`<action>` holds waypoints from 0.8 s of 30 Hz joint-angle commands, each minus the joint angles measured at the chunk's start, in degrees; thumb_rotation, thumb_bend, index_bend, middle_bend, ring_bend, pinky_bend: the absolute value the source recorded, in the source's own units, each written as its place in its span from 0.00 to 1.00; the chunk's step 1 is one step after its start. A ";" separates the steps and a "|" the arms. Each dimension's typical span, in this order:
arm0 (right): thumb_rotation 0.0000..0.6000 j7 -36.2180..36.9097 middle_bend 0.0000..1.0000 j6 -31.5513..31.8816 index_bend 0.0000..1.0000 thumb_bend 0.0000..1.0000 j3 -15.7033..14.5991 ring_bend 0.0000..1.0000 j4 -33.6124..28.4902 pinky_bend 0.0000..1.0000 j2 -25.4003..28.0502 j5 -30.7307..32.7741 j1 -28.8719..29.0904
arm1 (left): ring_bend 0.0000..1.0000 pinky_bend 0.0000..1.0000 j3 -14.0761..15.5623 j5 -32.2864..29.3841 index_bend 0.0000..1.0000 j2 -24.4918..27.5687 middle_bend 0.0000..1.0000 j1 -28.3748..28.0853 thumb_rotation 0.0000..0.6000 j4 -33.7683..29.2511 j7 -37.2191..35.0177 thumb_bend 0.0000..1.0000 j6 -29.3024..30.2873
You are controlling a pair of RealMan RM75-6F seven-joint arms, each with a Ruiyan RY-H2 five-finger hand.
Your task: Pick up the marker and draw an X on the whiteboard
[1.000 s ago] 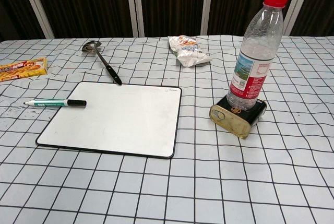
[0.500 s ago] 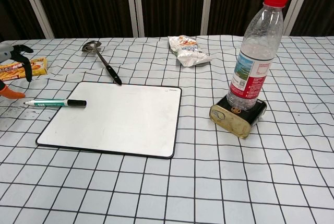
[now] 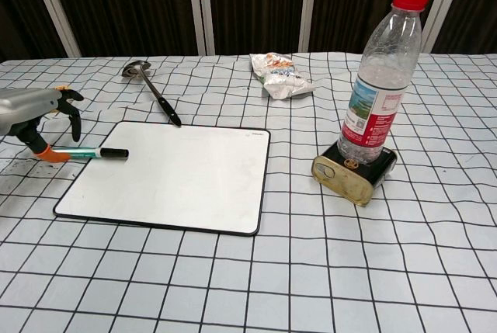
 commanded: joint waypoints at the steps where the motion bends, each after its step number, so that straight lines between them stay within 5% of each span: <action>1: 1.00 -0.02 0.00 -0.07 0.00 0.31 -0.01 0.00 -0.02 0.00 0.01 0.02 0.03 | 0.00 0.00 0.04 -0.63 0.46 -1.10 0.00 -0.72 1.00 1.06 0.51 0.43 -0.21; 24: 1.00 0.61 0.00 -0.39 0.00 0.31 0.03 0.00 -0.34 0.00 0.30 0.35 0.09 | 0.00 0.00 0.06 -3.66 0.47 -5.64 0.00 -3.60 1.00 6.67 2.03 0.51 -1.48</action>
